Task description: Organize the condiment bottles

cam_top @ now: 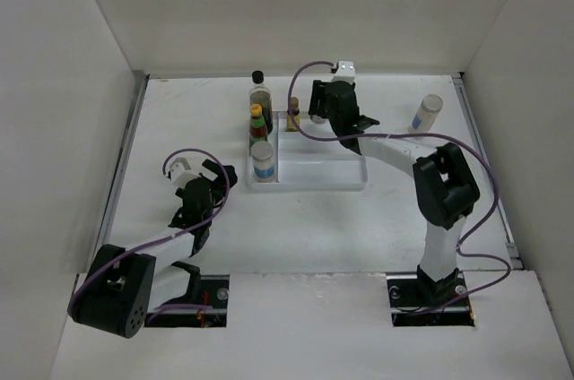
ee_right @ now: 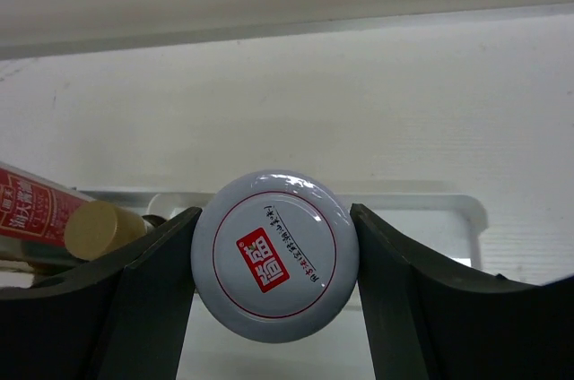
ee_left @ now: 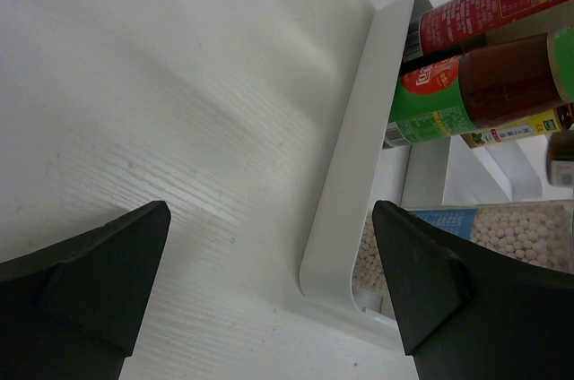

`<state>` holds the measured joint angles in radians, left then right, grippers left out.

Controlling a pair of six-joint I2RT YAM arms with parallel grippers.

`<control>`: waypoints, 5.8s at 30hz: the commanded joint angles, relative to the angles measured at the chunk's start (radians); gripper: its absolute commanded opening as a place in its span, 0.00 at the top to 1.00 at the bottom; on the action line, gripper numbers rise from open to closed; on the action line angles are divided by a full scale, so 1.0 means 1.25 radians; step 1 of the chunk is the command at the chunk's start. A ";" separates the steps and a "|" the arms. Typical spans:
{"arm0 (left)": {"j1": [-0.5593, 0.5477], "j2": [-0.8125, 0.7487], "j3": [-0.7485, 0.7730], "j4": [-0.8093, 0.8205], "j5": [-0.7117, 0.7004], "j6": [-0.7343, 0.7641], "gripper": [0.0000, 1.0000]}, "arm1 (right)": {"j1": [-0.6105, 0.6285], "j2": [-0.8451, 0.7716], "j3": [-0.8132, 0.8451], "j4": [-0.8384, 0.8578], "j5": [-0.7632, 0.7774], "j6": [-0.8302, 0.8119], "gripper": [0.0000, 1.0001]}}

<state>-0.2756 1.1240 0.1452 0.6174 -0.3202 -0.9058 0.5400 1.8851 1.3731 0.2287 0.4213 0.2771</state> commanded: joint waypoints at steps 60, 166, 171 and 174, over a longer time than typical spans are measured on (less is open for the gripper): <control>-0.005 -0.007 0.016 0.042 0.001 0.004 0.00 | -0.139 -0.387 -0.368 0.058 0.129 0.099 0.03; -0.021 0.026 0.030 0.056 0.012 0.009 0.00 | -0.457 -0.124 -0.108 -0.017 0.000 -0.004 0.00; -0.021 0.025 0.030 0.056 0.012 0.009 0.00 | -0.463 -0.066 -0.070 -0.044 0.002 -0.009 0.11; -0.015 0.031 0.030 0.056 0.016 0.009 0.00 | -0.466 -0.039 -0.064 -0.071 0.007 -0.003 0.12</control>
<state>-0.2970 1.1580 0.1478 0.6262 -0.3058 -0.9035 -0.0330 1.8076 1.2552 0.1627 0.4355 0.2829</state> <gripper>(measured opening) 0.997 0.885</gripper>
